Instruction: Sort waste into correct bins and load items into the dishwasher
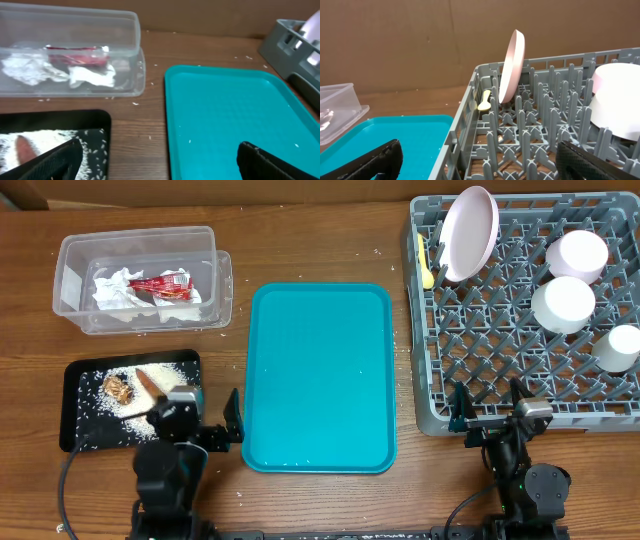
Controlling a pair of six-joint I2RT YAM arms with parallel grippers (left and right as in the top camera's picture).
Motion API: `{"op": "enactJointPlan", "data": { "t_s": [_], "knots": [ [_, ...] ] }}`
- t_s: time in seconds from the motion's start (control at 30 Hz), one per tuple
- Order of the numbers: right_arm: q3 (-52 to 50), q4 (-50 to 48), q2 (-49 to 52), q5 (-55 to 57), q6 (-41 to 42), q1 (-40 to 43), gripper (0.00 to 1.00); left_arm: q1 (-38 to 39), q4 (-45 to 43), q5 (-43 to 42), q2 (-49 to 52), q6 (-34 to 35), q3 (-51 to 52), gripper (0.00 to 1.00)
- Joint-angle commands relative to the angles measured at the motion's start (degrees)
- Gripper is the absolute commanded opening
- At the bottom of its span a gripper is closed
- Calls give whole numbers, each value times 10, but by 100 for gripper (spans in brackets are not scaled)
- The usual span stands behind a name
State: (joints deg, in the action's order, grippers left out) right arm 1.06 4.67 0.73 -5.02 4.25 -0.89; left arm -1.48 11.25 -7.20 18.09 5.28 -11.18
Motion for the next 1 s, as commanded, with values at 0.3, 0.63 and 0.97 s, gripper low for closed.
{"op": "enactJointPlan", "data": {
  "t_s": [0.3,0.63,0.97],
  "knots": [
    [-6,-2,-6,7,-2,-2,100,4,-66,-12,-124,-19,103,100],
    [-6,-2,-6,7,-2,-2,100,4,-67,-9,-179,-36,104,100],
    [-6,-2,-6,7,-2,-2,100,4,-66,1,-178,-36,104,100]
  ]
}}
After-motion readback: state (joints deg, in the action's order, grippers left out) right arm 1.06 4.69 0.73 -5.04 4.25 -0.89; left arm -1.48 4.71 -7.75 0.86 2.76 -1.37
